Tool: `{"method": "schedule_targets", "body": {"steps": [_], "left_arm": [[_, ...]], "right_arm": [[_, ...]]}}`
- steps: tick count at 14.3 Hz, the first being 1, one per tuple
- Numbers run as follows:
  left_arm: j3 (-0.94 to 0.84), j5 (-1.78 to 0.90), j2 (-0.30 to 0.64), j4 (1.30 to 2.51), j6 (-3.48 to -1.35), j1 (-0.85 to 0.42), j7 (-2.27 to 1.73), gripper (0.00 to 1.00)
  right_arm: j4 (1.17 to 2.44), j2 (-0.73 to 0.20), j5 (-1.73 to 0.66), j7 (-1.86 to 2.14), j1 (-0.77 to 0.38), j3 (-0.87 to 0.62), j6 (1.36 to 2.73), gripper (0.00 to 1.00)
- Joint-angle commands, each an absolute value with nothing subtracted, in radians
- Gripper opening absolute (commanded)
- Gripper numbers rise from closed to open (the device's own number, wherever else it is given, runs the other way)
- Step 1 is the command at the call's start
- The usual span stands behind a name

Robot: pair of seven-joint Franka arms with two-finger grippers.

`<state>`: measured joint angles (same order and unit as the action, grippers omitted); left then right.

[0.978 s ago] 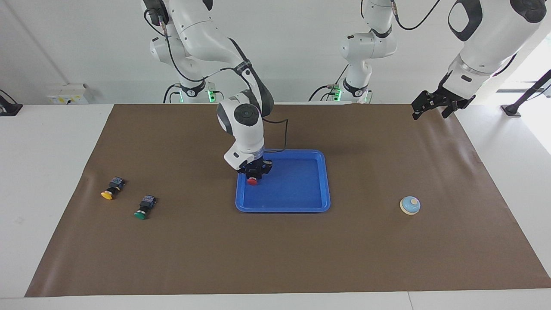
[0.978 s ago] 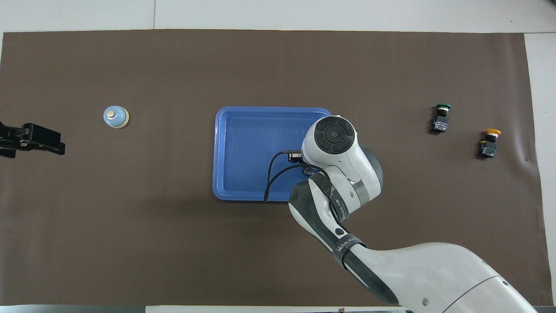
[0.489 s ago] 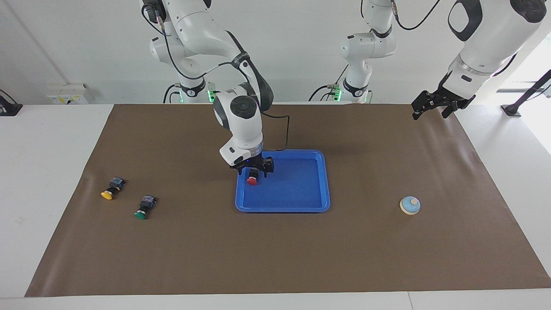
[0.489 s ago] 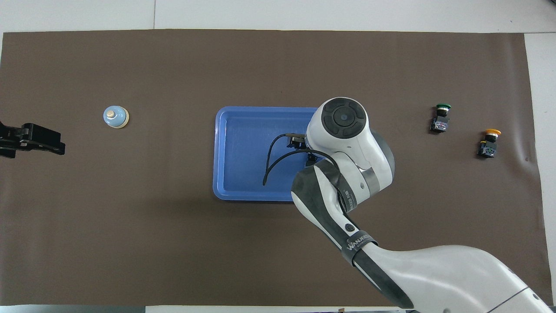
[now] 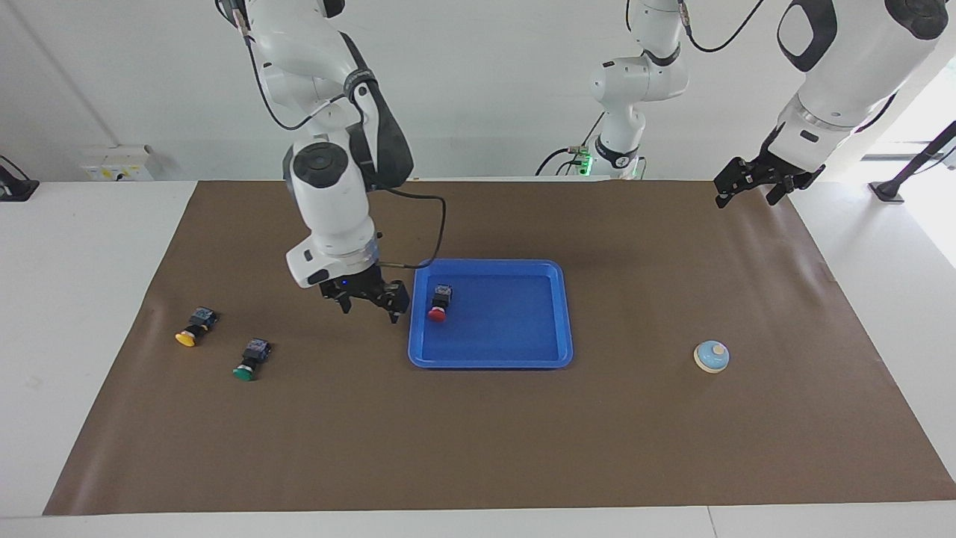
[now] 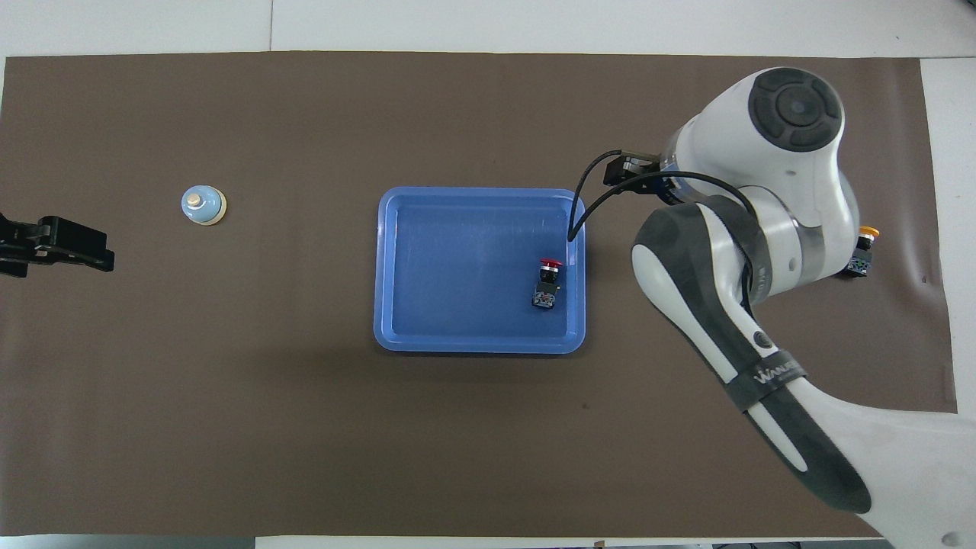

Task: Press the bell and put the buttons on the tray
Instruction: 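Move the right gripper back and grasp the green-capped button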

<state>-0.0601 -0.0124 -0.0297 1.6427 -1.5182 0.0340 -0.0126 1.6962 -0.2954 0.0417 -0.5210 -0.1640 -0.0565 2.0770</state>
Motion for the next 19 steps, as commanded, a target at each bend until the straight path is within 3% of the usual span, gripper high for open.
{"method": "schedule_targets", "body": {"steps": [1, 5, 9, 19], "left_arm": [[-0.06, -0.002, -0.046, 1.647, -1.511, 0.037, -0.017, 1.0], [-0.06, -0.002, -0.046, 1.647, -1.511, 0.037, -0.017, 1.0], [-0.06, -0.002, -0.046, 1.647, -1.511, 0.037, -0.017, 1.0], [-0.06, -0.002, -0.046, 1.647, -1.511, 0.037, -0.017, 1.0]], "right_arm": [[1.713, -0.287, 0.075, -0.427, -0.054, -0.069, 2.071, 1.0], [1.796, -0.27, 0.1, -0.365, 0.06, -0.067, 2.091, 1.0], [1.896, -0.278, 0.101, -0.278, 0.141, -0.067, 2.235, 1.0], [1.898, -0.399, 0.101, -0.259, 0.167, -0.069, 2.404, 1.0]]}}
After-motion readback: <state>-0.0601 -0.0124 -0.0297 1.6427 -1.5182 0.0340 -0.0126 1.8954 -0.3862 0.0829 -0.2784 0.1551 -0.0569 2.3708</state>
